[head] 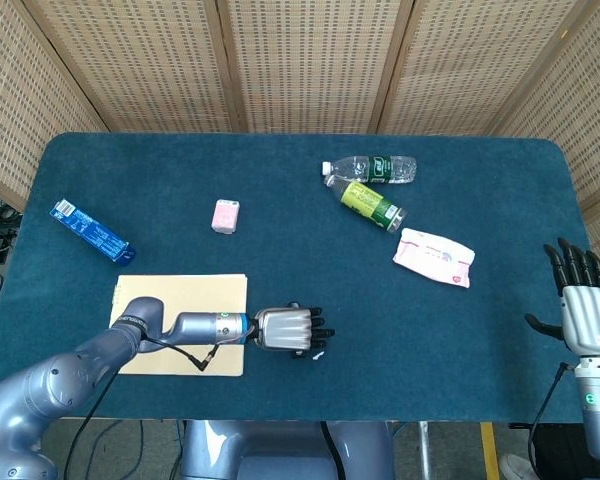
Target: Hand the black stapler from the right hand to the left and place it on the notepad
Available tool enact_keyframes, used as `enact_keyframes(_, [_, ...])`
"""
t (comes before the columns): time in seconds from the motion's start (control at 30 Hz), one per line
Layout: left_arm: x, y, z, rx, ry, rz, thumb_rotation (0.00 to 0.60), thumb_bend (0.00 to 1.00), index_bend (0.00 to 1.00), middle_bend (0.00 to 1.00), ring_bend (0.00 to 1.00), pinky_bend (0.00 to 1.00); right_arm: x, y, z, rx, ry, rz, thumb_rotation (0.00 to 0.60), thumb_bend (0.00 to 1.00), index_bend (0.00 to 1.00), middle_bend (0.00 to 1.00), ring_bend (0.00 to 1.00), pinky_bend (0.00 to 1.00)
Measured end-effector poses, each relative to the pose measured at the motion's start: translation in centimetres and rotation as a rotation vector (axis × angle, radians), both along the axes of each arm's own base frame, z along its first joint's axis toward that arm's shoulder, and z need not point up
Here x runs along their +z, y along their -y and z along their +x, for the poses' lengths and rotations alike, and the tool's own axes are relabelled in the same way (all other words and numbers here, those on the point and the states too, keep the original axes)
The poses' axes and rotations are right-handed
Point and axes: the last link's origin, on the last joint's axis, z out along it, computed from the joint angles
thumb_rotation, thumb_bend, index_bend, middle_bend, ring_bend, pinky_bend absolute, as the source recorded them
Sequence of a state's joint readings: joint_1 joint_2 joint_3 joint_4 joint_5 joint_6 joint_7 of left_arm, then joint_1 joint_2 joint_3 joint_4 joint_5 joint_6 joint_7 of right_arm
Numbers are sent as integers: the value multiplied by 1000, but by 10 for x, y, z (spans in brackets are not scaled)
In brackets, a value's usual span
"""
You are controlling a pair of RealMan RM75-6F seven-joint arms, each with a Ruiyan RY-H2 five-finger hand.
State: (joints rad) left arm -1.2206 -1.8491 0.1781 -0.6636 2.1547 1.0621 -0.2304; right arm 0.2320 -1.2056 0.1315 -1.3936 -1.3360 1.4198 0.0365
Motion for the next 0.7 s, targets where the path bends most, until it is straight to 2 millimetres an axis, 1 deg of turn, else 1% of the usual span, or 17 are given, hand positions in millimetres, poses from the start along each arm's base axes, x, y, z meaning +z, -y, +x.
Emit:
enact_keyframes(0.1, [-4, -2, 0, -5, -11, 9, 600, 328, 321, 220, 322, 305, 2, 0, -1, -10, 3, -4, 600, 0, 0, 0, 0, 0])
enact_keyframes(0.2, [-8, -3, -2, -5, -22, 10, 600, 346, 375, 249, 360, 352, 3, 1, -2, -18, 6, -1, 600, 0, 0, 0, 0, 0])
enact_keyframes(0.3, [-12, -1, -4, 1, -26, 5, 600, 451, 484, 324, 441, 442, 3, 1, -3, -20, 13, 3, 600, 0, 0, 0, 0, 0])
enact_keyframes(0.37, [-13, 0, -3, 8, -9, -2, 600, 535, 589, 421, 529, 506, 3, 1, -3, -20, 22, 8, 600, 0, 0, 0, 0, 0])
enact_keyframes(0.47, [-14, 1, -3, 5, 8, 1, 600, 588, 697, 506, 611, 565, 3, 0, -2, -17, 33, 17, 600, 0, 0, 0, 0, 0])
enact_keyframes(0.57, [-14, 1, -4, -2, 17, 13, 600, 597, 728, 530, 634, 590, 3, -1, 0, -8, 34, 18, 600, 0, 0, 0, 0, 0])
enact_keyframes(0.7, [-8, 0, -4, -4, 41, 20, 600, 597, 738, 535, 639, 595, 4, -2, 1, -2, 36, 15, 600, 0, 0, 0, 0, 0])
